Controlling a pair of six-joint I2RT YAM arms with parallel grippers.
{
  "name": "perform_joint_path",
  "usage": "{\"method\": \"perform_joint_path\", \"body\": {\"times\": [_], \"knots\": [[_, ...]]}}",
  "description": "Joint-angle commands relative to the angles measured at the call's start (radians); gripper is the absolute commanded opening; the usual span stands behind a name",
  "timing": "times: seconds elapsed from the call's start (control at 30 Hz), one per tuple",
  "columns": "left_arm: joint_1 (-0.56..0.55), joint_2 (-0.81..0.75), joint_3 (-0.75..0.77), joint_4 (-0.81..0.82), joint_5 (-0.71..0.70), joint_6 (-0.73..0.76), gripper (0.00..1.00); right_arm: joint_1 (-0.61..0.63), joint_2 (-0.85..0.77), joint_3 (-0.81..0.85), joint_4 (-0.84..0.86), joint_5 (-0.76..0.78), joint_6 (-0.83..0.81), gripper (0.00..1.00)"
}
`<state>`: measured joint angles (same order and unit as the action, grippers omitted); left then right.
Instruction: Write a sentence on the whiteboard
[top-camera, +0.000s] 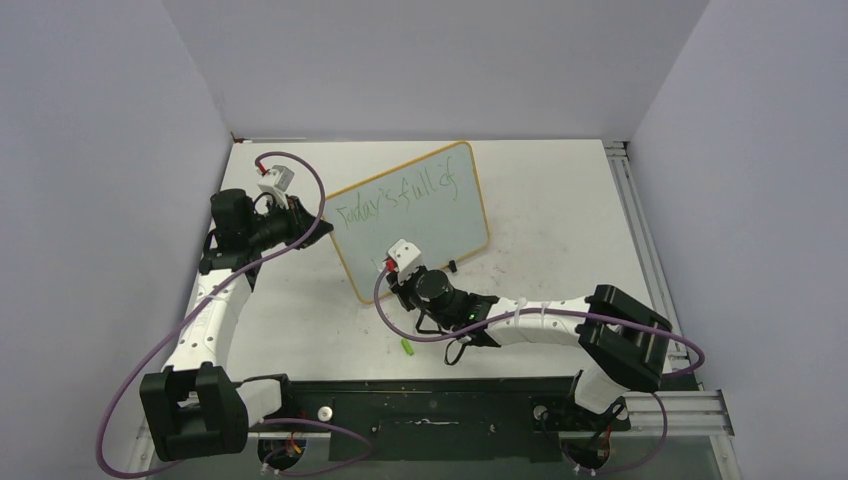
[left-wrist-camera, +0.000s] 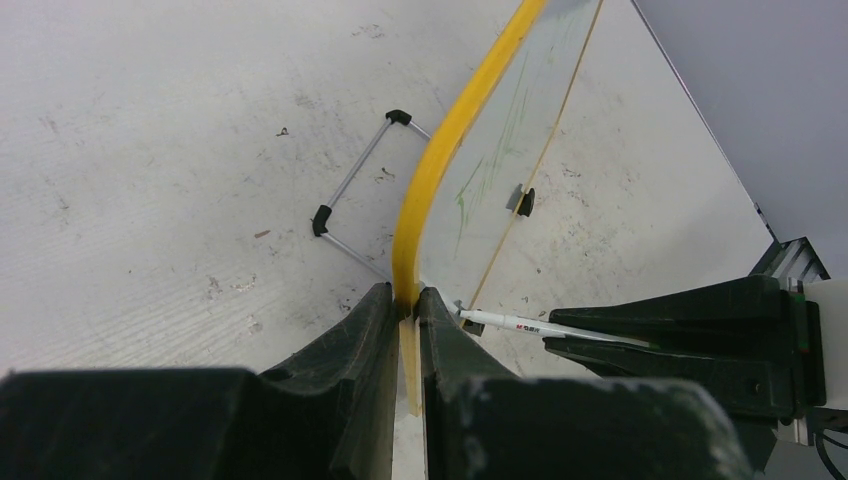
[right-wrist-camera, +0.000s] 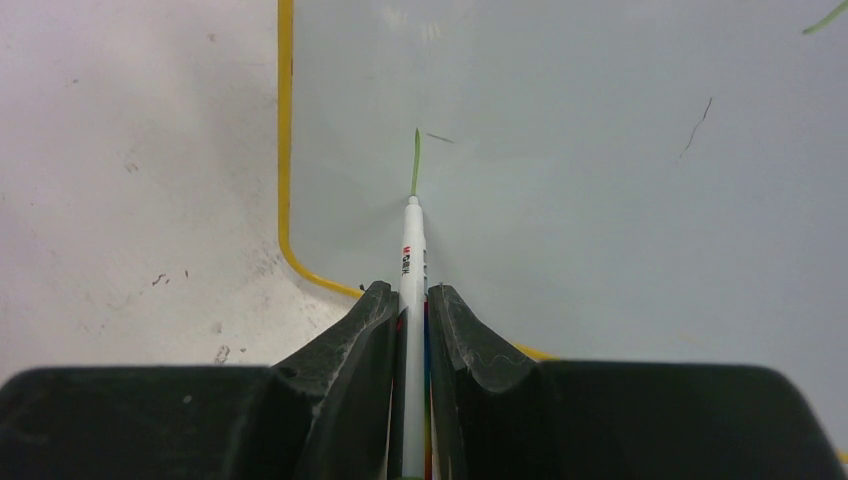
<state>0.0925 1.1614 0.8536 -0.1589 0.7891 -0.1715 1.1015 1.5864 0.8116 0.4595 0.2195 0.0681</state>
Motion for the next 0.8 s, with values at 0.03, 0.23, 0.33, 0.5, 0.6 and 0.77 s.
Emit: {"method": "perform_joint_path", "body": {"times": [0.03,0.23,0.33,0.5,0.6,0.77], "knots": [[0.0,-0.02,0.023,0.01,-0.024,0.017,0.0,0.012,-0.002,-0.023,0.037,0.019,0.038,0.05],[0.0,-0.021,0.024,0.01,-0.025,0.017,0.0,0.014,-0.002,-0.013,0.036,0.022,0.038,0.05],[0.0,-0.02,0.024,0.01,-0.024,0.017,0.0,0.022,-0.026,-0.002,0.029,0.023,0.033,0.05],[0.0,-0.02,0.023,0.01,-0.025,0.017,0.0,0.032,-0.068,0.034,0.014,0.044,0.005,0.05],[0.0,-0.019,0.024,0.01,-0.025,0.017,0.0,0.032,-0.067,0.064,0.019,0.055,-0.021,0.05],[0.0,-0.019,0.024,0.009,-0.025,0.017,0.0,0.025,-0.044,0.11,0.04,0.061,-0.054,0.05]]}}
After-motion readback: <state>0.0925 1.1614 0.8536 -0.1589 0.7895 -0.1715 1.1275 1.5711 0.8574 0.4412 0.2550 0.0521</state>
